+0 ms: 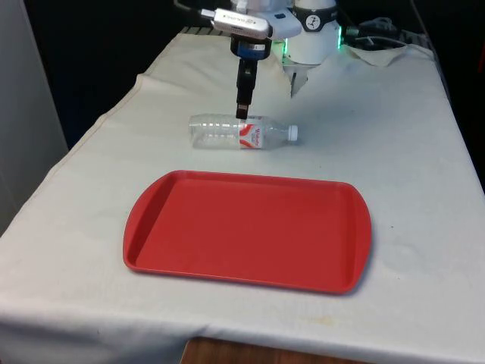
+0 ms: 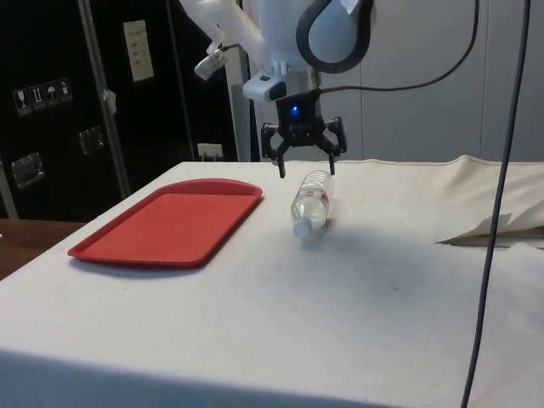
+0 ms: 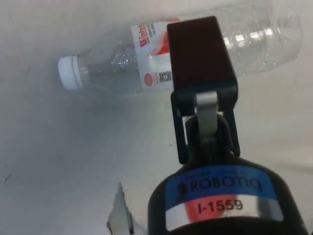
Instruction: Place the bottle upright on the tray.
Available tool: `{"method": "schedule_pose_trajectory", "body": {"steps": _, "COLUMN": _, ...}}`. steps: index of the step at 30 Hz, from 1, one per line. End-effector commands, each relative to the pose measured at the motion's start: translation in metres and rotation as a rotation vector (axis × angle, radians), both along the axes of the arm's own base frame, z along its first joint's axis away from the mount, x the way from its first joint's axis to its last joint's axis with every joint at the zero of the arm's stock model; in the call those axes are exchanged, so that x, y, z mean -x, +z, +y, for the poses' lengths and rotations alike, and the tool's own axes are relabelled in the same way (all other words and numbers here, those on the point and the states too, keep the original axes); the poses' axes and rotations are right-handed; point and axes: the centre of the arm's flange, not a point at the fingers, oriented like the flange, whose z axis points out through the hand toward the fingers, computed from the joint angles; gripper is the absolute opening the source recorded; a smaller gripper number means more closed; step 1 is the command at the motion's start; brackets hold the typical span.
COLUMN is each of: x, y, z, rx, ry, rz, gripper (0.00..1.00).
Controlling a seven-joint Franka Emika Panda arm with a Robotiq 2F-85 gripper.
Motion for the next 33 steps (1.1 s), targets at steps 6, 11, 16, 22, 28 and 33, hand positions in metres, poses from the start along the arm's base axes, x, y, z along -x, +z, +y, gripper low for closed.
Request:
{"method": "schedule_pose_trajectory", "body": {"steps": 6, "x": -0.003, "y": -0.001, "z": 0.001, "rx": 0.053, "ry": 0.002, "rz": -0.007, "gripper": 1.00}}
{"method": "schedule_pose_trajectory", "body": {"steps": 11, "x": -0.004, "y": -0.001, "z": 0.002, "rx": 0.073, "ry": 0.003, "rz": -0.009, "gripper": 1.00}}
{"method": "schedule_pose_trajectory", "body": {"steps": 16, "x": -0.005, "y": -0.003, "z": 0.004, "rx": 0.104, "ry": 0.004, "rz": -0.011, "gripper": 1.00}}
{"method": "schedule_pose_trajectory", "body": {"steps": 22, "x": -0.006, "y": -0.005, "z": 0.007, "rx": 0.134, "ry": 0.006, "rz": -0.015, "gripper": 1.00}}
{"method": "schedule_pose_trajectory", "body": {"steps": 28, "x": -0.002, "y": -0.007, "z": 0.011, "rx": 0.139, "ry": 0.006, "rz": -0.014, "gripper": 1.00}}
{"method": "schedule_pose_trajectory", "body": {"steps": 33, "x": -0.006, "y": -0.007, "z": 0.014, "rx": 0.189, "ry": 0.001, "rz": -0.036, "gripper": 1.00}}
